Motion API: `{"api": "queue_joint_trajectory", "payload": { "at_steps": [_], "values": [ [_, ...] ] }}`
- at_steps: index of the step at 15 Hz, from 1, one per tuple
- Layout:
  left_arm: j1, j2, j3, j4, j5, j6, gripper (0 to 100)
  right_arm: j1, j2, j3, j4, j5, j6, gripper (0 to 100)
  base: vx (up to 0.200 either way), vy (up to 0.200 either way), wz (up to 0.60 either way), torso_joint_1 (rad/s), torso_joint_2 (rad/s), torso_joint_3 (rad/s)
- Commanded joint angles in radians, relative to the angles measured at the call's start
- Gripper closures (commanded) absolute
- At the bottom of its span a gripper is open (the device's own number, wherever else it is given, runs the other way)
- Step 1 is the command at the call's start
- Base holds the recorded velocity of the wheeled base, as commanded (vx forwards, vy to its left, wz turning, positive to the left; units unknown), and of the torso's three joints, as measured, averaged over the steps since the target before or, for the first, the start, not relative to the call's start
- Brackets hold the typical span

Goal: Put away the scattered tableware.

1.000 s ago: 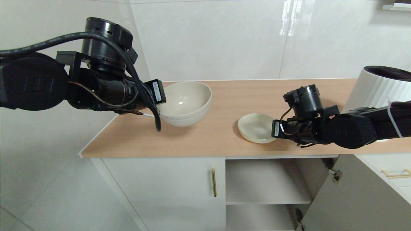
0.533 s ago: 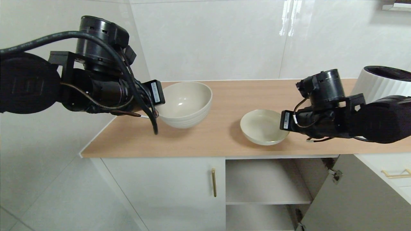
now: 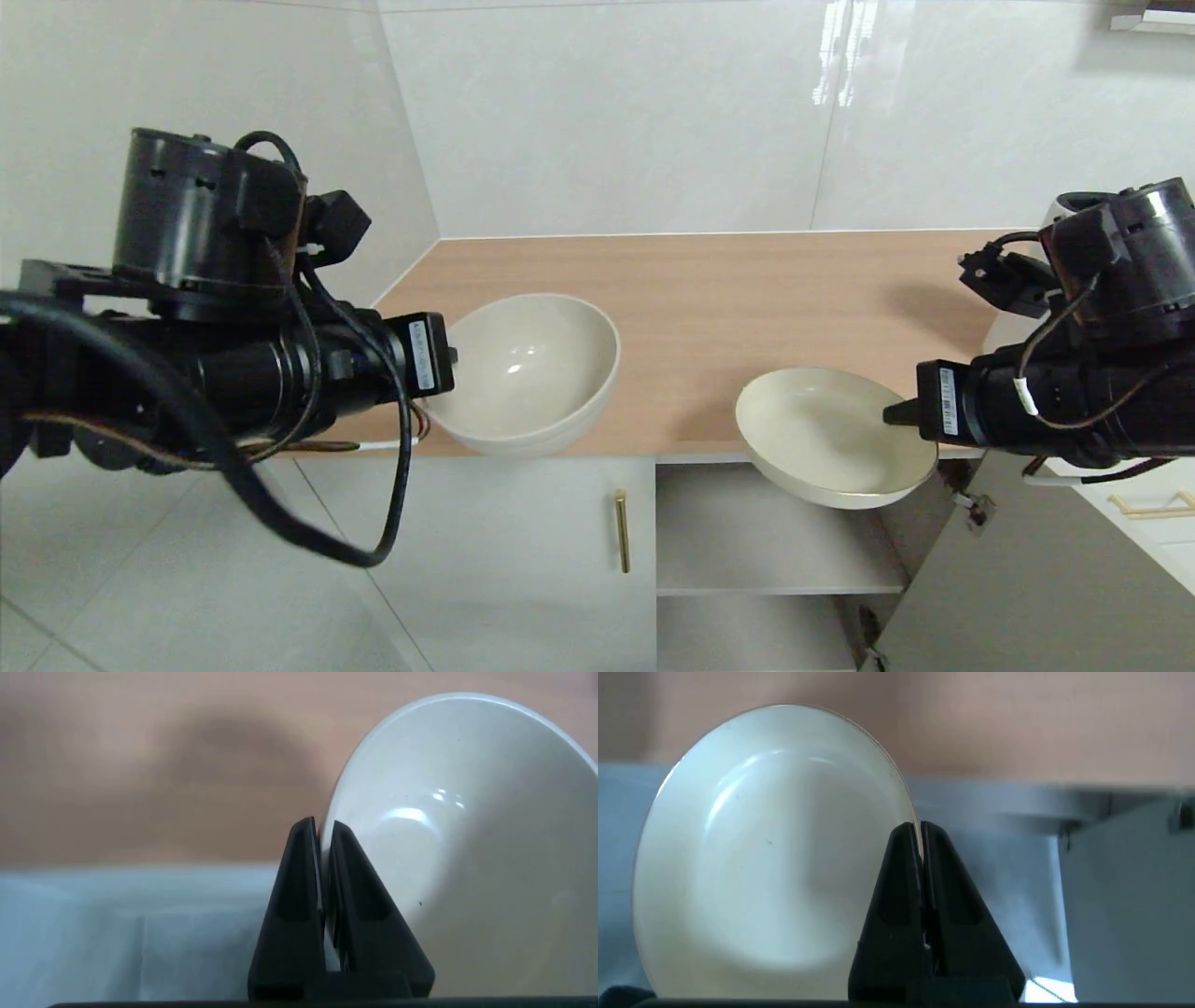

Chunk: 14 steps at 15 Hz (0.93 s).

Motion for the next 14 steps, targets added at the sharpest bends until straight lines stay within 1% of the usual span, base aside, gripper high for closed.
{"api": "queue_joint_trajectory", "payload": {
  "at_steps": [1,2,4,7,11,14],
  "values": [
    [-0.03,-0.078,0.133,-0.009,0.001,0.003,100,0.005,-0.07,0.081,0.002,0.003,0.019,100,0.0,0.0,0.0,0.0,0.0,0.0],
    [-0.03,-0.075,0.156,-0.026,0.001,0.001,100,0.005,-0.071,0.109,0.0,0.003,0.019,100,0.0,0.0,0.0,0.0,0.0,0.0],
    [-0.03,-0.062,0.168,-0.049,0.001,-0.001,100,0.005,-0.062,0.15,-0.014,0.003,0.026,100,0.0,0.0,0.0,0.0,0.0,0.0],
    [-0.033,-0.035,0.17,-0.049,0.001,-0.001,100,0.003,-0.064,0.166,-0.021,0.002,0.026,100,-0.2,0.0,0.0,0.009,0.0,0.009],
    [-0.033,-0.016,0.171,-0.051,0.0,0.001,100,0.003,-0.013,0.193,-0.084,-0.005,0.024,100,0.0,0.0,0.0,0.0,0.0,0.0],
    [-0.033,-0.011,0.173,-0.051,0.0,0.001,100,0.003,-0.004,0.2,-0.098,-0.006,0.022,100,0.0,0.0,0.0,0.0,0.0,0.0]
  ]
}}
